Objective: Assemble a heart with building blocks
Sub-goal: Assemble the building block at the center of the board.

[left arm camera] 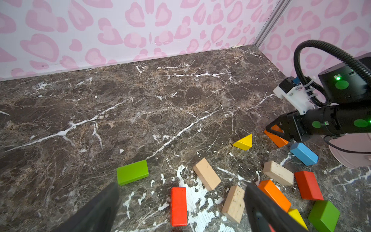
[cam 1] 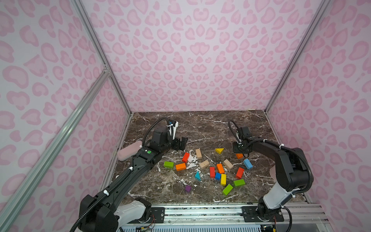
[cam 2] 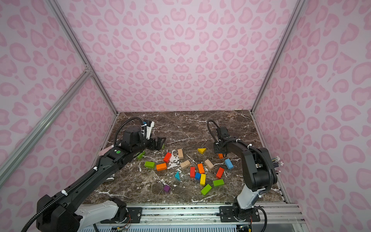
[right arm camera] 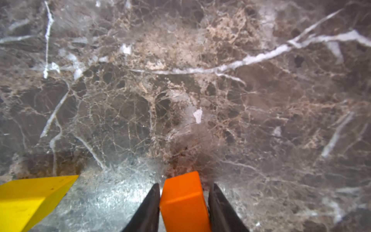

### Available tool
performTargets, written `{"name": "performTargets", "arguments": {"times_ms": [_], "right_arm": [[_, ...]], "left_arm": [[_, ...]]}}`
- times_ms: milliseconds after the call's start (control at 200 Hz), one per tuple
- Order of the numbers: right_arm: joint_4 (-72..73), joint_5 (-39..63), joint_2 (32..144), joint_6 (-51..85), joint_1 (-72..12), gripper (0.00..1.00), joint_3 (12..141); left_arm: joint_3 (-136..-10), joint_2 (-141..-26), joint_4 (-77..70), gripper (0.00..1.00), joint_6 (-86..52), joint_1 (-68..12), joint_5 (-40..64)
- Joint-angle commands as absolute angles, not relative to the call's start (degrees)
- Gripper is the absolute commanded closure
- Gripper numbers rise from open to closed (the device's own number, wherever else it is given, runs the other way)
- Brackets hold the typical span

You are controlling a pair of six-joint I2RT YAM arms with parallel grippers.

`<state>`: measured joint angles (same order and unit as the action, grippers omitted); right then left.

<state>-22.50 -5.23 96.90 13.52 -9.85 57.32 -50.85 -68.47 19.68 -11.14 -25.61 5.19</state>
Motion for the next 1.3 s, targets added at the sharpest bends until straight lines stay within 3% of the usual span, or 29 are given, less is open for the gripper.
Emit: {"name": "performTargets", "arguments": {"times_ms": [0,120,360,580,655,1010,1295], "right_arm": [[-23.7,-4.2,96.4,19.0,-9.9,0.63,58.4],[-24.7,-3.7,97.1,24.6,-10.0,0.67,58.9],[-22.8,-1.2,98.0,31.3,-10.6,0.63,58.6],[-18.0,4.2,93.9,31.9,-10.2,0.36,55.7],[-19.0,4.7,92.0,29.9,-10.0,0.32,55.1],[-19.8,7.8,85.1,26.9,-10.2,0.28,45.6],[-16.8,9.0,87.4,22.4,-16.2,0.31,48.1]], "left_arm": [[-51.5,-68.0,17.0,0.01,-11.4,-25.8,6.2],[-51.6,-67.9,17.2,0.01,-11.6,-25.9,6.3],[-51.7,-67.5,17.5,0.01,-11.8,-26.1,6.2],[-51.6,-67.6,17.8,0.01,-11.8,-26.2,5.6],[-51.7,-67.6,17.9,0.01,-11.8,-26.2,5.5],[-51.8,-67.7,17.8,0.01,-11.7,-26.3,5.6],[-51.7,-67.6,18.0,0.01,-11.7,-26.4,5.5]]}}
